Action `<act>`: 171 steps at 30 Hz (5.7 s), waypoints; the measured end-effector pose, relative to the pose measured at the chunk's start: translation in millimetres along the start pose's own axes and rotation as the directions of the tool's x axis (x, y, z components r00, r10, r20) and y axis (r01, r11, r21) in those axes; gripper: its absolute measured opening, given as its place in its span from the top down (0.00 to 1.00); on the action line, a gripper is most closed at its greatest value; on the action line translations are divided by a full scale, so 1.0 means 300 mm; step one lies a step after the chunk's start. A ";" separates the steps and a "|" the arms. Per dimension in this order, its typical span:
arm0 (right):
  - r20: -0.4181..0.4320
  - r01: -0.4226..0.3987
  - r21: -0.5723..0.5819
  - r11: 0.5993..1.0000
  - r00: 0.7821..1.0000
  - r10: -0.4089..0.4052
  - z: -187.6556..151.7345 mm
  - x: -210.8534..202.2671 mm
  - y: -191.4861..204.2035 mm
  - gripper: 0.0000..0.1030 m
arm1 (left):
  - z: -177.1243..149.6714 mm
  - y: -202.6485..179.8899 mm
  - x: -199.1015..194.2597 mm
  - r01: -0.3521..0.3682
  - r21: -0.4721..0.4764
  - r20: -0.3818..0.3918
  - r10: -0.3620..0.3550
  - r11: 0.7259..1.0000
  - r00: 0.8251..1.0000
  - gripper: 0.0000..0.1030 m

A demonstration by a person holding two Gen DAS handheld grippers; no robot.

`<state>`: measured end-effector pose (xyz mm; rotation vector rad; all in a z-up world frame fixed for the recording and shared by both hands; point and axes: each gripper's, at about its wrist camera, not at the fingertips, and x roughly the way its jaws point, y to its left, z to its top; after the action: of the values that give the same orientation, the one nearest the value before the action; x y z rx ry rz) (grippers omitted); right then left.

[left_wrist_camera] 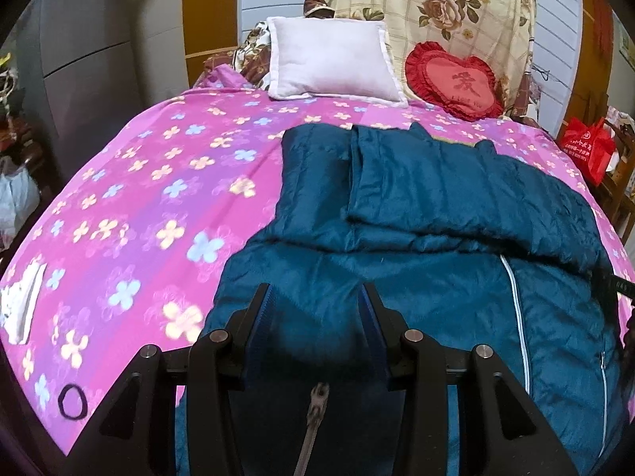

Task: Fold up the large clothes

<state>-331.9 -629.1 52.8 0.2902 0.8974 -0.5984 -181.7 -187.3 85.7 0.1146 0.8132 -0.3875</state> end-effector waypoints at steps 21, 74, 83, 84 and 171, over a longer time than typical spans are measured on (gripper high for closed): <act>-0.038 -0.151 -0.012 0.988 0.988 0.151 -0.225 -0.355 -0.019 0.23 | -0.173 0.086 -0.107 -0.026 0.000 -0.036 0.026 1.000 0.999 0.76; -0.081 -0.253 -0.111 0.961 0.966 0.245 -0.664 -0.630 0.076 0.18 | -0.501 0.371 -0.346 0.041 -0.134 -0.128 -0.059 0.990 0.990 0.74; -0.098 -0.225 -0.094 0.970 0.971 0.216 -0.686 -0.641 -0.006 0.18 | -0.543 0.429 -0.315 0.096 -0.175 -0.179 -0.128 0.980 0.975 0.66; -0.101 -0.212 -0.088 0.973 0.974 0.203 -0.688 -0.640 -0.024 0.18 | -0.544 0.424 -0.313 0.100 -0.169 -0.183 -0.131 0.980 0.974 0.65; 0.219 -0.315 -0.038 0.948 0.923 0.316 0.143 -0.529 0.030 0.83 | 0.360 0.191 -0.125 0.152 -0.142 0.165 -0.128 0.978 0.978 1.00</act>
<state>-374.3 -584.5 205.4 0.3505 0.6172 -0.3218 -109.1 -150.2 184.3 -0.1169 0.6966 -0.4589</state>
